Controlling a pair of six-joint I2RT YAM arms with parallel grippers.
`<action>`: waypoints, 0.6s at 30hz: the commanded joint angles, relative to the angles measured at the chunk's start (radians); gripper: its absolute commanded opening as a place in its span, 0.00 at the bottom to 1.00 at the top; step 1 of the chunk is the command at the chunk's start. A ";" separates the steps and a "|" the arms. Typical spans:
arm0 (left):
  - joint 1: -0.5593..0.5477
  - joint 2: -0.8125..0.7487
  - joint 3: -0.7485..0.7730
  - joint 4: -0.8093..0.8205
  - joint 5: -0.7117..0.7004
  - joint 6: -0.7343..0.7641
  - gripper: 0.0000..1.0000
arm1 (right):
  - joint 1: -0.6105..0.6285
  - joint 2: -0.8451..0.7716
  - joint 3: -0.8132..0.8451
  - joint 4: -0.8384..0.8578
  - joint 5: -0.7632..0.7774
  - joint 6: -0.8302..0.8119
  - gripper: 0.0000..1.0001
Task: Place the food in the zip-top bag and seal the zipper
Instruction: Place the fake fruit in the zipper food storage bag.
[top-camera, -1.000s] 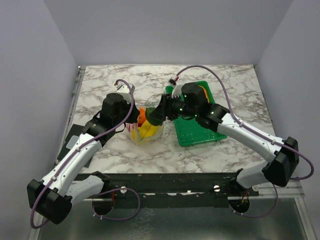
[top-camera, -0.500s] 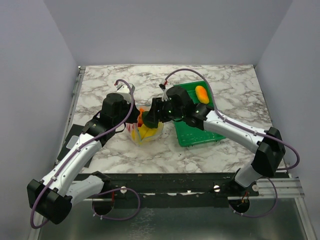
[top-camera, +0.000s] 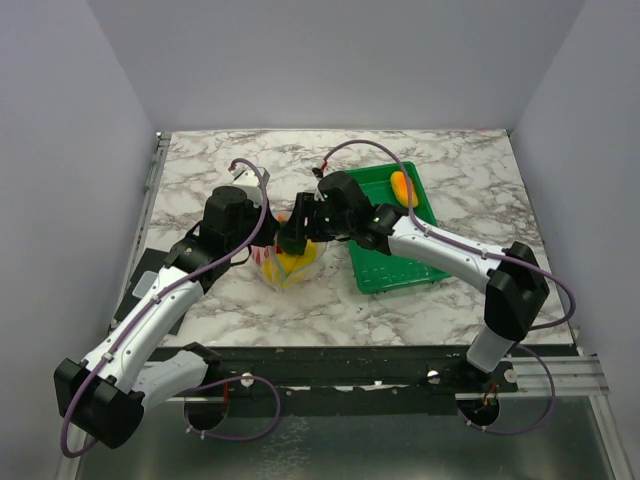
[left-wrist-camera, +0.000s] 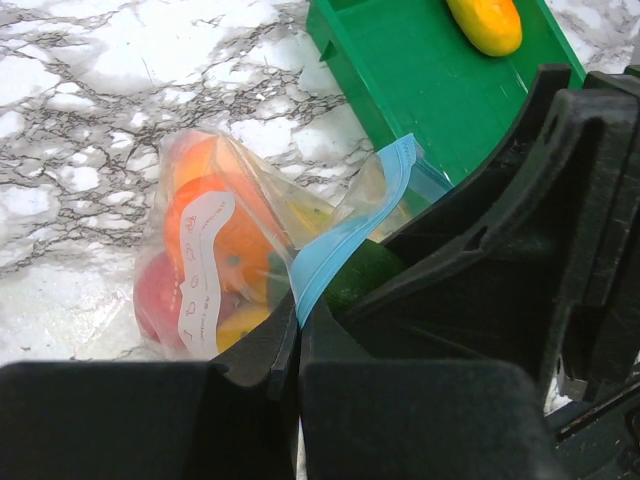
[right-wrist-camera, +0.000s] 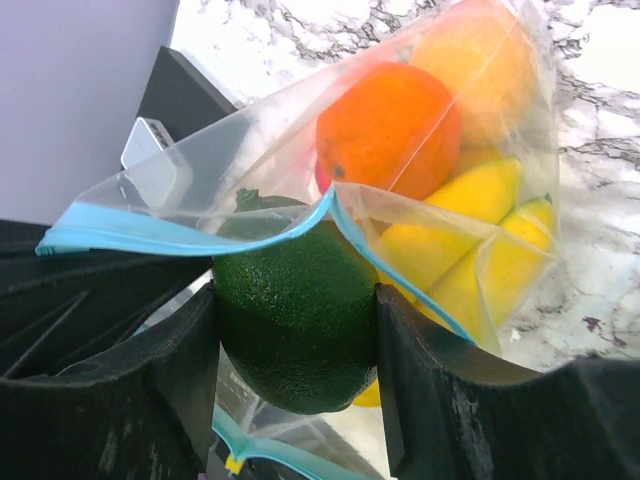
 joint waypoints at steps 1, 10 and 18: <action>-0.002 -0.010 -0.002 0.003 -0.011 -0.009 0.00 | 0.009 0.039 0.005 0.097 -0.029 0.107 0.32; -0.002 -0.011 0.000 0.003 -0.007 -0.010 0.00 | 0.014 0.102 -0.014 0.166 -0.080 0.191 0.33; -0.001 -0.013 -0.002 0.003 -0.014 -0.008 0.00 | 0.020 0.087 -0.043 0.190 -0.083 0.188 0.57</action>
